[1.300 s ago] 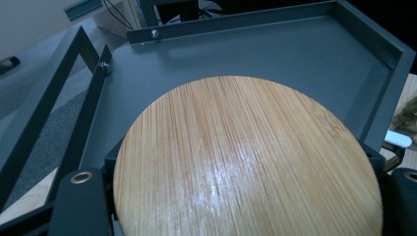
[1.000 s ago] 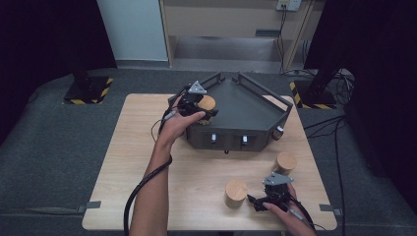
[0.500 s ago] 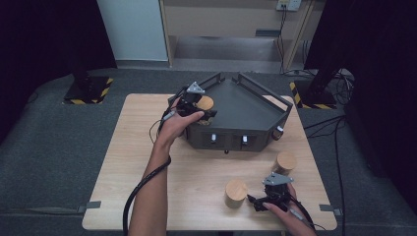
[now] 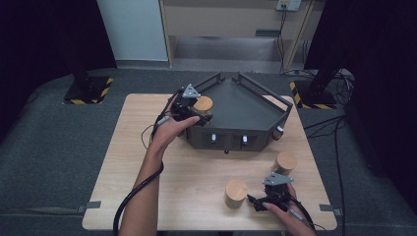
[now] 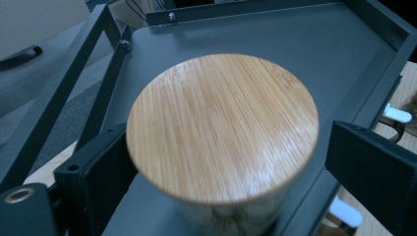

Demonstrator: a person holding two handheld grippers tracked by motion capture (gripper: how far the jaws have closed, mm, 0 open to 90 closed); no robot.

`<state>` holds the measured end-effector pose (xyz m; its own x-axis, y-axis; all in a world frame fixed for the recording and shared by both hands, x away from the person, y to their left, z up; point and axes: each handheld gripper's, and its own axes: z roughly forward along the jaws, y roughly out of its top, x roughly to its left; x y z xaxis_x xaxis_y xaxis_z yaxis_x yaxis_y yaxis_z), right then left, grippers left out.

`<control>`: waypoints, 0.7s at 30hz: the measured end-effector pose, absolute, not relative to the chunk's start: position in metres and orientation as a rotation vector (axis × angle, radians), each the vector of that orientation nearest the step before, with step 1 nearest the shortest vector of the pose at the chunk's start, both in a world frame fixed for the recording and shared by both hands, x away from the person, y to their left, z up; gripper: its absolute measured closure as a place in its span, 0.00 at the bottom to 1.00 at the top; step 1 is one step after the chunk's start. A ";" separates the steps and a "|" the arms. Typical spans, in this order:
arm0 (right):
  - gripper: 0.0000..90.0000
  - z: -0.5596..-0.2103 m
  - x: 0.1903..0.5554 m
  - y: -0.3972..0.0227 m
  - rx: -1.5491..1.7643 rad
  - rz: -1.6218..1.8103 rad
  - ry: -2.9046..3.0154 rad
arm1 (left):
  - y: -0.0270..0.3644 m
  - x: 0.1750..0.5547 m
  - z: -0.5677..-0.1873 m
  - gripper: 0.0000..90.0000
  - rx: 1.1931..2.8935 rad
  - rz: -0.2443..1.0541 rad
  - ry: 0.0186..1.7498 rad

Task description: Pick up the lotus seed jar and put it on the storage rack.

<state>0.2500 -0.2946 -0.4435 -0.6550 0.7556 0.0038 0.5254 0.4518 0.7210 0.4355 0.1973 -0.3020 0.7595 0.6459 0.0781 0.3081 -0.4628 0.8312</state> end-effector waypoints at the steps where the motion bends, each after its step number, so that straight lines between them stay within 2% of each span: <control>1: 0.01 -0.444 0.250 -0.295 1.091 1.020 2.389 | 0.200 0.432 -0.302 0.05 2.073 0.497 0.722; 21: 0.01 -0.443 0.250 -0.294 1.094 1.019 2.389 | 0.232 0.386 -0.310 0.05 2.021 0.530 0.769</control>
